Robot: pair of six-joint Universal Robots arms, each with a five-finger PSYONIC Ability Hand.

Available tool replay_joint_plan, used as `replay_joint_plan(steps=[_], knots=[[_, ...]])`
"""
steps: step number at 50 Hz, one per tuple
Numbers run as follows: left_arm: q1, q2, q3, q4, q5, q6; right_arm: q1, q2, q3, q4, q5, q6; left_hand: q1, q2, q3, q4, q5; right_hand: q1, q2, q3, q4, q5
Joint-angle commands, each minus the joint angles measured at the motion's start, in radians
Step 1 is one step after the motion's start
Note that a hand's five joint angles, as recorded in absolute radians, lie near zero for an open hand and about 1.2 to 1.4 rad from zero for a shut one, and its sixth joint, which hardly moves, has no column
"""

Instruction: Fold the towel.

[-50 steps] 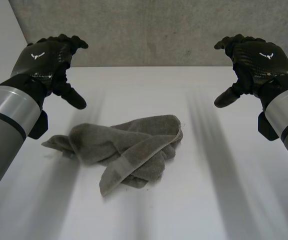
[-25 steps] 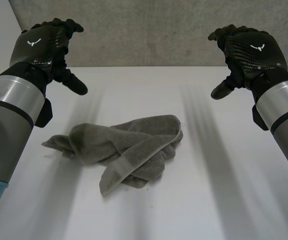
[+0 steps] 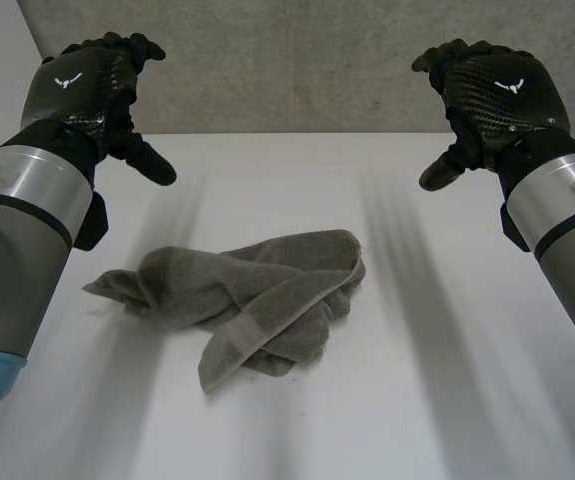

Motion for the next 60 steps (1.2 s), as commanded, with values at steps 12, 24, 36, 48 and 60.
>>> replay_joint_plan(steps=[12, 24, 36, 48, 60], knots=[[-0.005, -0.006, 0.008, 0.000, -0.011, -0.004, 0.003, 0.005, -0.004, -0.012, -0.003, -0.012, -0.092, -0.091, -0.092, -0.093, -0.087, -0.054, -0.083, -0.072, -0.081, -0.163], [-0.005, -0.011, 0.010, -0.002, -0.011, -0.004, 0.003, 0.005, -0.004, -0.012, -0.003, -0.012, -0.089, -0.088, -0.089, -0.090, -0.085, -0.054, -0.083, -0.072, -0.081, -0.163], [-0.005, -0.015, 0.010, 0.000, -0.011, -0.004, 0.003, 0.005, -0.002, -0.013, -0.004, -0.012, -0.078, -0.077, -0.078, -0.078, -0.073, -0.054, -0.083, -0.072, -0.081, -0.163], [-0.005, -0.017, 0.010, 0.000, -0.011, -0.004, 0.004, 0.005, -0.002, -0.012, -0.013, -0.011, 0.040, 0.041, 0.040, 0.039, 0.045, 0.083, 0.054, 0.064, 0.055, -0.027], [-0.006, -0.034, 0.008, 0.004, -0.010, 0.068, 0.013, 0.011, -0.001, 0.001, -0.020, -0.022, -0.078, -0.077, -0.078, -0.078, -0.073, -0.054, -0.083, -0.072, -0.081, -0.163]])
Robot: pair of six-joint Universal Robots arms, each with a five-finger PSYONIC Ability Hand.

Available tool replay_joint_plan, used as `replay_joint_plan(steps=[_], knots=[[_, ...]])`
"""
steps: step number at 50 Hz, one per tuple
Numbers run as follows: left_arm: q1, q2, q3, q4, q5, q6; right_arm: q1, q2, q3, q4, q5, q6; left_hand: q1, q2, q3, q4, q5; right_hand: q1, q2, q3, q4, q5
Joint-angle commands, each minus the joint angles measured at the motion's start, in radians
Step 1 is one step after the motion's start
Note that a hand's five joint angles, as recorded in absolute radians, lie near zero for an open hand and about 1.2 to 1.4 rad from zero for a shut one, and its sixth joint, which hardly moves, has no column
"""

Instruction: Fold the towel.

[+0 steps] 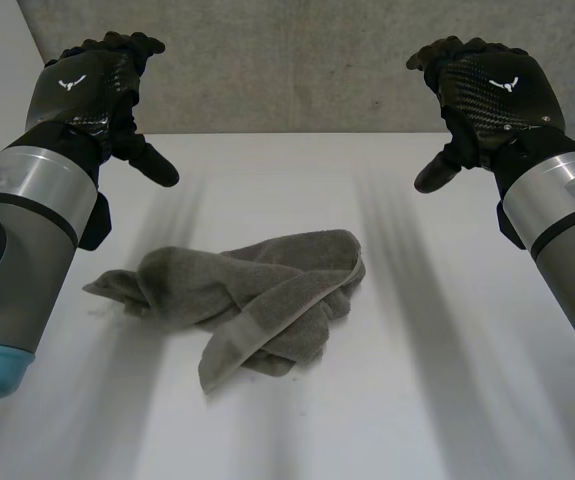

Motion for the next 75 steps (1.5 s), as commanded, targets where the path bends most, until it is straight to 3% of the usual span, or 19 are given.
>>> replay_joint_plan(steps=[1, 8, 10, 14, 22, 27, 29, 30, 31, 35, 37, 39, 43, 48, 51, 53, 58, 64, 75], knots=[[-0.002, -0.015, -0.004, 0.004, 0.002, 0.068, 0.012, 0.012, 0.000, 0.029, -0.020, -0.020, 0.016, 0.017, 0.017, 0.018, -0.010, -0.053, -0.063, -0.062, -0.072, -0.063], [0.073, -0.157, -0.015, 0.001, 0.005, 0.307, 0.052, 0.097, 0.006, 0.123, -0.164, -0.114, 0.016, 0.017, 0.017, 0.018, -0.010, -0.053, -0.063, -0.062, -0.072, -0.063], [0.107, -0.194, -0.024, 0.000, 0.014, 0.347, 0.122, 0.152, 0.014, 0.131, -0.212, -0.184, 0.016, 0.017, 0.017, 0.018, -0.010, -0.053, -0.063, -0.062, -0.072, -0.063], [0.168, -0.298, -0.056, 0.000, 0.098, 0.455, 0.178, 0.209, 0.024, 0.121, -0.218, -0.242, 0.016, 0.017, 0.017, 0.018, -0.010, -0.053, -0.063, -0.062, -0.072, -0.063], [0.228, -0.389, -0.098, 0.000, 0.216, 0.527, 0.233, 0.368, 0.055, -0.038, -0.217, -0.249, 0.042, 0.043, 0.044, 0.044, 0.017, 0.058, 0.047, 0.048, 0.038, 0.047], [0.228, -0.417, -0.093, 0.004, 0.226, 0.529, 0.279, 0.450, 0.067, -0.190, -0.184, -0.250, 0.142, 0.142, 0.143, 0.143, 0.116, 0.248, 0.238, 0.239, 0.228, 0.238], [0.228, -0.420, -0.088, 0.003, 0.227, 0.527, 0.285, 0.486, 0.061, -0.268, -0.116, -0.253, 0.248, 0.249, 0.249, 0.250, 0.222, 0.494, 0.484, 0.485, 0.474, 0.483], [0.228, -0.423, -0.087, 0.003, 0.229, 0.527, 0.285, 0.487, 0.061, -0.268, -0.115, -0.253, 0.420, 0.420, 0.421, 0.421, 0.394, 0.495, 0.485, 0.486, 0.475, 0.484], [0.228, -0.424, -0.087, 0.003, 0.229, 0.526, 0.285, 0.491, 0.054, -0.288, -0.079, -0.253, 0.578, 0.579, 0.580, 0.580, 0.552, 0.655, 0.645, 0.646, 0.635, 0.644], [0.225, -0.423, -0.090, 0.003, 0.227, 0.527, 0.283, 0.490, 0.046, -0.287, -0.053, -0.252, 0.850, 0.851, 0.851, 0.851, 0.824, 0.877, 0.866, 0.867, 0.857, 0.866], [0.224, -0.418, -0.090, 0.000, 0.224, 0.526, 0.273, 0.467, 0.047, -0.279, -0.045, -0.250, 0.959, 0.959, 0.960, 0.960, 0.933, 1.168, 1.158, 1.159, 1.148, 1.157], [0.215, -0.391, -0.088, -0.010, 0.221, 0.516, 0.271, 0.438, 0.052, -0.267, -0.043, -0.250, 1.215, 1.216, 1.216, 1.217, 1.189, 1.169, 1.159, 1.160, 1.149, 1.159], [0.198, -0.305, -0.082, -0.042, 0.216, 0.503, 0.253, 0.349, 0.058, -0.216, -0.043, -0.249, 1.216, 1.217, 1.218, 1.218, 1.191, 1.169, 1.159, 1.160, 1.149, 1.159], [0.172, -0.142, -0.070, -0.094, 0.218, 0.450, 0.078, 0.151, 0.037, -0.039, -0.054, -0.194, 1.216, 1.217, 1.218, 1.218, 1.191, 1.169, 1.159, 1.160, 1.149, 1.159], [0.155, -0.027, -0.044, -0.114, 0.216, 0.397, 0.035, 0.083, 0.020, 0.006, -0.063, -0.160, 1.216, 1.217, 1.218, 1.218, 1.191, 1.169, 1.159, 1.160, 1.149, 1.159], [0.153, 0.093, -0.029, -0.140, 0.221, 0.337, -0.052, -0.022, -0.038, 0.102, -0.094, -0.102, 1.216, 1.217, 1.218, 1.218, 1.191, 1.169, 1.159, 1.160, 1.149, 1.159], [0.153, 0.174, -0.024, -0.189, 0.229, 0.270, -0.181, -0.081, -0.141, 0.323, -0.192, -0.094, 1.216, 1.217, 1.218, 1.218, 1.191, 1.169, 1.159, 1.160, 1.149, 1.159], [0.144, 0.161, -0.045, -0.251, 0.238, 0.217, -0.281, -0.063, -0.216, 0.540, -0.322, -0.100, 1.216, 1.217, 1.218, 1.218, 1.191, 1.169, 1.159, 1.160, 1.149, 1.159], [0.132, -0.189, -0.004, -0.363, 0.315, 0.154, -0.281, 0.180, -0.259, 0.551, -0.335, -0.129, 1.216, 1.217, 1.218, 1.218, 1.191, 1.169, 1.159, 1.160, 1.149, 1.159]])
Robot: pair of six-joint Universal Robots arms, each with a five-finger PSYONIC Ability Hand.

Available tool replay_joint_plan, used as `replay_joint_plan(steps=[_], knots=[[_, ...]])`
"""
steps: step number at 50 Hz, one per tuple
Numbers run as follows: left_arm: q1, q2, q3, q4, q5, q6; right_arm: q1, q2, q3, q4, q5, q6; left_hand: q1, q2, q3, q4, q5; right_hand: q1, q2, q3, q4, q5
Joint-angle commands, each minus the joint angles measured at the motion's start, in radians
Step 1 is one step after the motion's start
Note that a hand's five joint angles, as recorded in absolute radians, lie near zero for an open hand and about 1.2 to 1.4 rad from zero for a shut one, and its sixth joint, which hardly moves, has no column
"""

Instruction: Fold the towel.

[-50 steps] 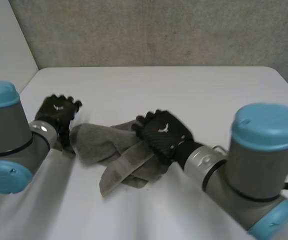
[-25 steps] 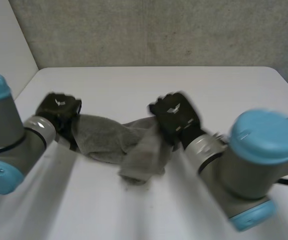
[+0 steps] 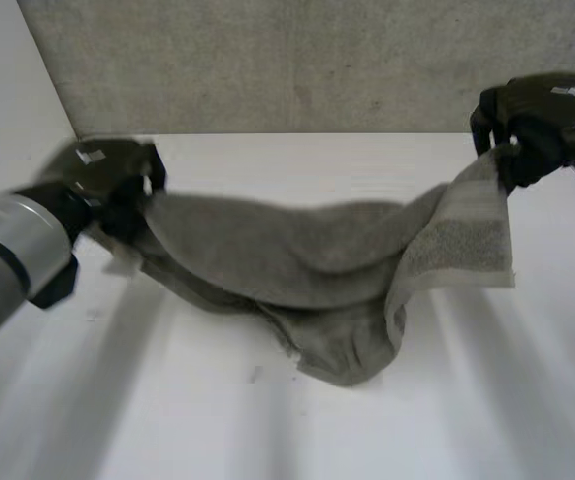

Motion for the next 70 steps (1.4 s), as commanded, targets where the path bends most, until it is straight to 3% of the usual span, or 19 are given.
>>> replay_joint_plan(steps=[1, 8, 13, 16, 23, 27, 30, 32, 36, 39, 45, 49, 50, 51, 53, 59, 64, 70], knots=[[-0.002, -0.256, 0.083, -0.045, 0.038, -0.017, 0.009, 0.231, -0.056, -0.017, 0.000, -0.018, 0.211, 0.181, 0.181, 0.179, 0.200, 0.072, 0.075, 0.072, 0.063, 0.058], [0.001, -0.398, 0.249, -0.043, 0.030, -0.022, 0.041, 0.470, -0.260, -0.025, 0.032, -0.015, 0.211, 0.181, 0.181, 0.179, 0.200, 0.072, 0.075, 0.072, 0.063, 0.058], [0.012, -0.415, 0.320, -0.042, 0.030, -0.043, 0.054, 0.573, -0.407, -0.062, 0.133, -0.005, 0.211, 0.181, 0.181, 0.179, 0.200, 0.072, 0.075, 0.072, 0.063, 0.058], [0.015, -0.399, 0.344, -0.040, 0.030, -0.066, 0.058, 0.573, -0.429, -0.102, 0.146, 0.004, 0.211, 0.181, 0.181, 0.179, 0.200, 0.072, 0.075, 0.072, 0.063, 0.058], [-0.002, -0.244, 0.329, 0.052, 0.028, -0.140, 0.066, 0.463, -0.490, -0.575, 0.213, 0.218, 0.211, 0.181, 0.181, 0.179, 0.200, 0.072, 0.075, 0.072, 0.063, 0.058], [-0.008, -0.107, 0.280, 0.141, 0.025, -0.218, 0.064, 0.434, -0.516, -0.637, 0.232, 0.272, 0.211, 0.181, 0.181, 0.179, 0.200, 0.072, 0.075, 0.072, 0.063, 0.058], [-0.018, -0.018, 0.247, 0.143, 0.028, -0.250, 0.067, 0.440, -0.595, -0.559, 0.230, 0.272, 0.211, 0.181, 0.181, 0.179, 0.200, 0.072, 0.075, 0.072, 0.063, 0.058], [-0.019, 0.005, 0.221, 0.130, 0.030, -0.253, 0.072, 0.478, -0.665, -0.385, 0.215, 0.272, 0.211, 0.181, 0.181, 0.179, 0.200, 0.072, 0.075, 0.072, 0.063, 0.058], [-0.034, 0.019, 0.144, 0.104, 0.034, -0.247, 0.074, 0.533, -0.702, -0.218, 0.172, 0.268, 0.211, 0.181, 0.181, 0.179, 0.200, 0.072, 0.075, 0.072, 0.063, 0.058], [-0.088, 0.030, 0.068, 0.093, 0.036, -0.244, 0.074, 0.578, -0.708, -0.081, 0.129, 0.249, 0.211, 0.181, 0.181, 0.179, 0.200, 0.072, 0.075, 0.072, 0.063, 0.058], [-0.162, 0.012, -0.051, 0.097, 0.035, -0.231, 0.074, 0.673, -0.711, 0.054, 0.116, 0.193, 0.211, 0.181, 0.181, 0.179, 0.200, 0.072, 0.075, 0.072, 0.063, 0.058], [-0.205, -0.016, -0.056, 0.093, 0.030, -0.195, 0.074, 0.702, -0.711, 0.058, 0.121, 0.179, 0.211, 0.181, 0.181, 0.179, 0.200, 0.072, 0.075, 0.072, 0.063, 0.058], [-0.205, -0.016, -0.056, 0.093, 0.030, -0.195, 0.072, 0.710, -0.708, 0.058, 0.123, 0.177, 0.211, 0.181, 0.181, 0.179, 0.200, -0.203, -0.200, -0.203, -0.212, -0.217], [-0.214, -0.014, -0.047, 0.093, 0.030, -0.185, 0.072, 0.710, -0.708, 0.058, 0.123, 0.177, 0.211, 0.181, 0.181, 0.179, 0.200, -0.206, -0.203, -0.206, -0.215, -0.220], [-0.219, -0.008, -0.027, 0.093, 0.027, -0.174, 0.071, 0.713, -0.705, 0.058, 0.124, 0.177, 0.211, 0.181, 0.181, 0.179, 0.200, -1.112, -1.108, -1.111, -1.120, -1.126], [-0.222, 0.003, 0.140, 0.055, 0.024, -0.163, 0.063, 0.671, -0.682, 0.062, 0.189, 0.191, 0.211, 0.181, 0.181, 0.179, 0.200, -1.150, -1.147, -1.150, -1.158, -1.164], [-0.223, -0.019, 0.325, -0.024, -0.019, -0.161, 0.060, 0.488, -0.496, 0.010, 0.323, 0.209, 0.211, 0.181, 0.181, 0.179, 0.200, -1.150, -1.147, -1.150, -1.158, -1.164], [-0.225, -0.138, 0.554, -0.117, -0.068, -0.139, 0.060, 0.322, -0.288, -0.088, 0.328, 0.248, 0.211, 0.181, 0.181, 0.179, 0.200, -1.150, -1.147, -1.150, -1.158, -1.164]])
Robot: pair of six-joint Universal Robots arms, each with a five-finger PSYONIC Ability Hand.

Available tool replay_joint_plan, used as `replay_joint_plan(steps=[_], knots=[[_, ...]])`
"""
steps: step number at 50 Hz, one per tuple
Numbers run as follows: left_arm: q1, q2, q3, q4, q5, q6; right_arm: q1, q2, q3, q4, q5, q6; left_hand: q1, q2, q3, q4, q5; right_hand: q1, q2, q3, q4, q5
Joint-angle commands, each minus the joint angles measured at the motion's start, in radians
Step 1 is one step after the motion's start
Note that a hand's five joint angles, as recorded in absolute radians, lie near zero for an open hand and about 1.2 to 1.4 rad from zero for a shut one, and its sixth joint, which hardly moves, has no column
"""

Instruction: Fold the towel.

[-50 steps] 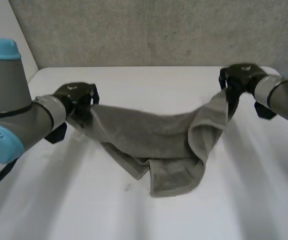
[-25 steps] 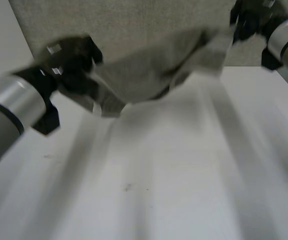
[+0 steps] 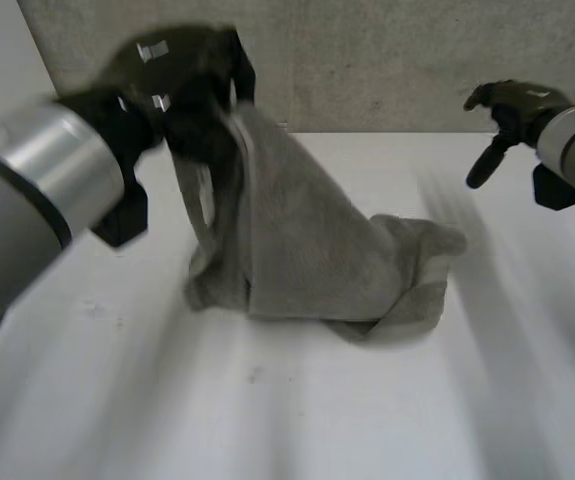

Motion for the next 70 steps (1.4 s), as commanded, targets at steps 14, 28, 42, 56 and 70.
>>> replay_joint_plan(steps=[14, 28, 42, 56, 70], knots=[[-0.025, -0.271, 0.457, -0.161, -0.135, 0.082, 0.042, -0.403, 0.757, -0.115, -0.281, 0.060, 0.211, 0.179, 0.180, 0.178, 0.200, 0.023, 0.017, 0.014, 0.001, 0.019], [-0.055, -0.257, 0.457, -0.161, -0.140, 0.080, 0.310, -0.092, 0.719, -0.311, -0.326, 0.342, 0.211, 0.179, 0.180, 0.178, 0.200, 0.014, 0.008, 0.005, -0.007, 0.011], [-0.098, -0.240, 0.437, -0.164, -0.141, 0.069, 0.452, 0.123, 0.506, -0.477, -0.094, 0.581, 0.211, 0.179, 0.180, 0.178, 0.200, 0.035, 0.028, 0.025, 0.013, 0.031], [-0.121, -0.205, 0.394, -0.160, -0.143, 0.071, 0.549, 0.266, 0.303, -0.487, -0.072, 0.602, 0.211, 0.179, 0.180, 0.178, 0.200, 0.322, 0.316, 0.313, 0.301, 0.319], [-0.123, -0.215, 0.383, -0.155, -0.141, 0.068, 0.605, 0.271, 0.299, -0.493, -0.197, 0.698, 0.211, 0.179, 0.180, 0.178, 0.200, 0.478, 0.472, 0.469, 0.456, 0.475]])
